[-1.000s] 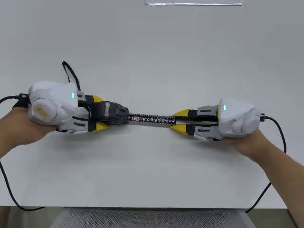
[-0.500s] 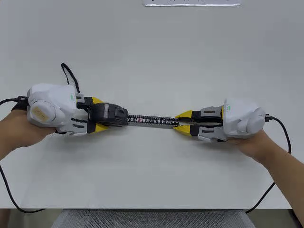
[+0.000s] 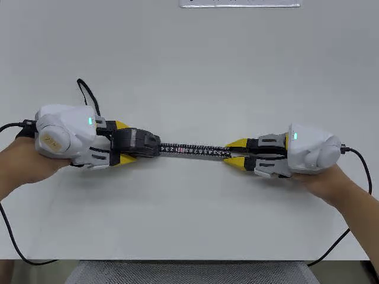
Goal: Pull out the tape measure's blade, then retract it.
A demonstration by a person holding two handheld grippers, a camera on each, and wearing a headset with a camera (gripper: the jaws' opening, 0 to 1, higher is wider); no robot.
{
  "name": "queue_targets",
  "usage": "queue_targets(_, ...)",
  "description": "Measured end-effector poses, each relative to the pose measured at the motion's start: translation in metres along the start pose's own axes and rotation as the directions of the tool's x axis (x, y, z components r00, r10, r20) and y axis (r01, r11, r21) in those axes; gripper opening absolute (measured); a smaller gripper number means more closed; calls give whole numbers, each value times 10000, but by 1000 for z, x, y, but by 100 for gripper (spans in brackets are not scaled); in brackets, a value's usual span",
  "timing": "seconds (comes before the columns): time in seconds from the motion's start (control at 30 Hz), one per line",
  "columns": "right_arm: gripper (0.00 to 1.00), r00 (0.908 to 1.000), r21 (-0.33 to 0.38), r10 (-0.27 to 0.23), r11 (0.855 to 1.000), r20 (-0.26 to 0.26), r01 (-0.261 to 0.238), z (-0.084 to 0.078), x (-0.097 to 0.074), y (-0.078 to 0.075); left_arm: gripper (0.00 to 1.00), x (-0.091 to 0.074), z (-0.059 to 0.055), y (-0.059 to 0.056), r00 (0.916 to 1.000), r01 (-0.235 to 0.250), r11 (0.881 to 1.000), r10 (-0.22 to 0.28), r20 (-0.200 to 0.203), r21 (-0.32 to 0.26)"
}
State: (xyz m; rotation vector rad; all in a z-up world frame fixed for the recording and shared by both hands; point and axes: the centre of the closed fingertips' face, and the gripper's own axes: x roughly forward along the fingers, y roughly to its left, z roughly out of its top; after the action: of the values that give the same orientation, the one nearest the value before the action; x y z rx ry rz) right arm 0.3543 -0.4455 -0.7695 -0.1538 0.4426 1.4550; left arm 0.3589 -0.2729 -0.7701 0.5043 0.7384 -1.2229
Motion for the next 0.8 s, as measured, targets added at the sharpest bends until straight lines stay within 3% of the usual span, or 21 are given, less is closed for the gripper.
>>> queue_targets(0.8, 9, 9999, 316, -168, 9994, 34, 167, -9, -18, -6, 31, 0, 0, 0, 10000, -22, 10000, 22, -11, -6)
